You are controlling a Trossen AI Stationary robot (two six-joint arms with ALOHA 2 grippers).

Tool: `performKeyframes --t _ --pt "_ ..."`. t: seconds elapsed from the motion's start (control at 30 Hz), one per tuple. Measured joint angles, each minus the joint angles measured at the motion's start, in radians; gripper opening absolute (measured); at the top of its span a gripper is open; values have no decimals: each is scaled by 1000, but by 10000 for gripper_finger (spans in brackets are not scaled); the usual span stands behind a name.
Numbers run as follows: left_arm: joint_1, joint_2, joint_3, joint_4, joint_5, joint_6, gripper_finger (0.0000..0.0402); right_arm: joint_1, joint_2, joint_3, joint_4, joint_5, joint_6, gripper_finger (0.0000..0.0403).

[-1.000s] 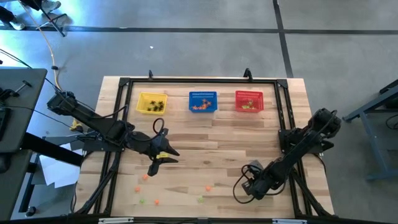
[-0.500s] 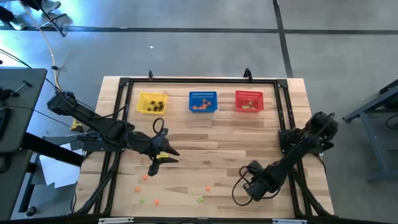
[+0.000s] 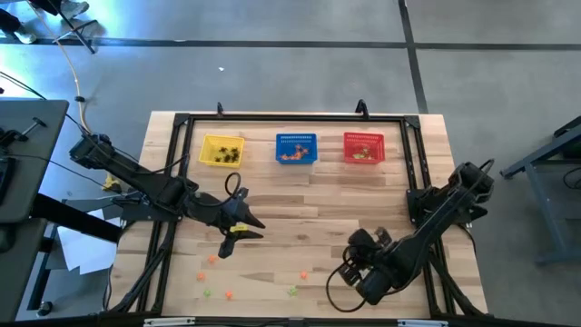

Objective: Sort Halloween decoration
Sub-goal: Put the green spider toy into the basket

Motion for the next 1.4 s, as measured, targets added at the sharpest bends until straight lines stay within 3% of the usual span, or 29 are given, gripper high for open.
performKeyframes --t 0.23,0.4,0.53,0.9,1.4 --pt "0 130 0 229 2 116 108 -63 -1 113 111 204 -333 0" --pt "11 226 0 405 -1 203 108 -120 -1 122 344 217 -636 0" --pt "28 265 0 474 -4 226 108 -153 -1 122 454 196 -788 0" --pt "56 269 1 509 -54 227 108 -186 -1 122 571 193 -965 0" --pt "61 269 1 519 -56 227 108 -199 -1 122 582 194 -1008 0"
